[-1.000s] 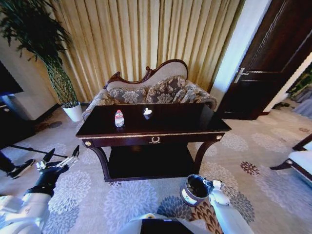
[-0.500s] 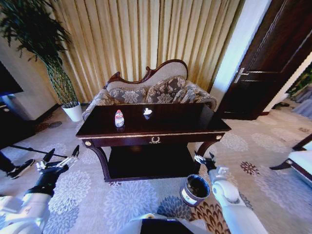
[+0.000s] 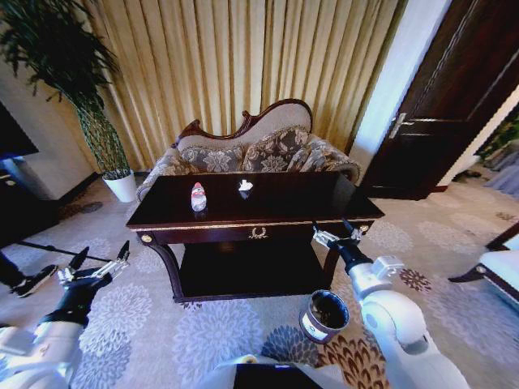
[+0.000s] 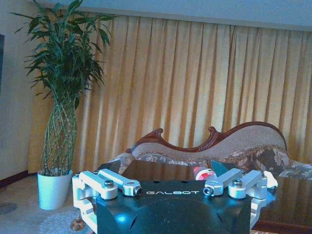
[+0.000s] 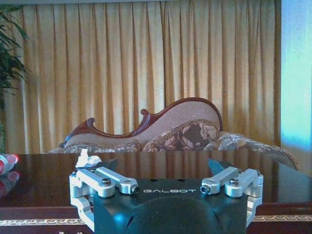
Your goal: Move to the front of the table and place the trash on the table into the trash bin.
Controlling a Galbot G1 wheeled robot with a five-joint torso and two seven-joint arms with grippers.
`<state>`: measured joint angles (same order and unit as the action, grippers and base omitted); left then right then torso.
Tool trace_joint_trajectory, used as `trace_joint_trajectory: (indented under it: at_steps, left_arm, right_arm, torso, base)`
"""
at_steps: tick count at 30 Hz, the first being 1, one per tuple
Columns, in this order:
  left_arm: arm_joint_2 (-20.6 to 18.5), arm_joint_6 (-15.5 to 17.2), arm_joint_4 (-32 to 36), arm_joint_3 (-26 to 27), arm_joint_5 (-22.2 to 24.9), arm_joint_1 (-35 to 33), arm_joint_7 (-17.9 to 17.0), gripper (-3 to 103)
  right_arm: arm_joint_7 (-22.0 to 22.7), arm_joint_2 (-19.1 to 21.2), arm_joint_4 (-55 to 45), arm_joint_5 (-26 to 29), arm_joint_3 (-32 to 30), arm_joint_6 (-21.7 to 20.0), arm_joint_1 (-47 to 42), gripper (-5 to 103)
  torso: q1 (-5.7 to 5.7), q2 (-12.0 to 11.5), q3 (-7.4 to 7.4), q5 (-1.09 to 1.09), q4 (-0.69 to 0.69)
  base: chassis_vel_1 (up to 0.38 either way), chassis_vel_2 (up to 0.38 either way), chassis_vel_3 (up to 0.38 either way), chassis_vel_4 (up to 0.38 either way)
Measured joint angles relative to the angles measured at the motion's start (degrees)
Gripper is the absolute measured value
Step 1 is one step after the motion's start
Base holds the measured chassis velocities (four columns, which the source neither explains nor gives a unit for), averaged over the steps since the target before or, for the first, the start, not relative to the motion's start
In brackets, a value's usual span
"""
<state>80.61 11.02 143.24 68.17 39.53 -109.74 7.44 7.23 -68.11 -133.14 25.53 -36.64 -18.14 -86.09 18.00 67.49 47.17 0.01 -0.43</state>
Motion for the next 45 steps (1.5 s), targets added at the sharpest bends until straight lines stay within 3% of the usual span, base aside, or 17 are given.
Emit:
trace_joint_trajectory:
  at_steps: [23, 28, 30, 34, 37, 42, 45]
  left_arm:
    - [-0.4, 0.1, 0.0, 0.4, 0.2, 0.0, -0.1, 100]
    - [0.0, 0.1, 0.0, 0.4, 0.2, -0.3, 0.0, 100]
    - [0.7, 0.1, 0.0, 0.1, 0.2, -0.7, 0.0, 100]
    - [1.3, 0.1, 0.0, 0.1, 0.2, -0.7, 0.0, 100]
    - [1.4, 0.1, 0.0, 0.3, 0.0, -0.2, -0.2, 100]
    - [1.4, 0.2, 0.0, 0.2, -0.2, 0.0, -0.8, 100]
    - [1.3, 0.2, 0.0, 0.0, -1.0, 0.4, -0.9, 100]
  right_arm:
    - [0.2, 0.6, 2.5, -0.1, 1.1, 0.1, 1.4, 100]
    - [0.2, 2.9, 4.6, 3.5, 2.8, -0.2, 4.8, 100]
    - [0.2, 5.4, 7.3, 8.1, 5.2, -1.8, 9.3, 100]
    - [0.1, 7.6, 10.4, 10.6, 8.2, -2.6, 14.1, 100]
    - [0.2, 10.4, 15.1, 14.3, 14.0, -4.5, 23.4, 100]
    - [1.0, 11.0, 19.7, 19.1, 20.5, -7.0, 33.0, 100]
    - [1.6, 10.4, 26.7, 22.3, 29.1, -8.6, 43.0, 100]
  torso:
    - [0.09, 0.0, 0.03, -0.01, 0.00]
    - [-0.03, 0.0, -0.01, -0.01, 0.00]
    - [-0.05, 0.0, -0.02, -0.01, -0.01]
    - [-0.05, 0.0, -0.01, 0.01, 0.01]
    - [0.02, 0.0, 0.02, 0.02, -0.01]
    - [0.02, 0.0, 0.02, 0.00, 0.02]
    - [0.01, 0.0, 0.01, -0.02, 0.01]
  base:
    - [-0.127, 0.126, 0.124, -0.127]
    - [-0.008, 0.010, 0.014, -0.005]
    - [0.045, -0.060, -0.048, 0.065]
    - [0.018, -0.018, -0.014, 0.045]
    - [0.000, 0.000, 0.000, 0.000]
    - [0.000, 0.000, 0.000, 0.000]
    - [0.000, 0.000, 0.000, 0.000]
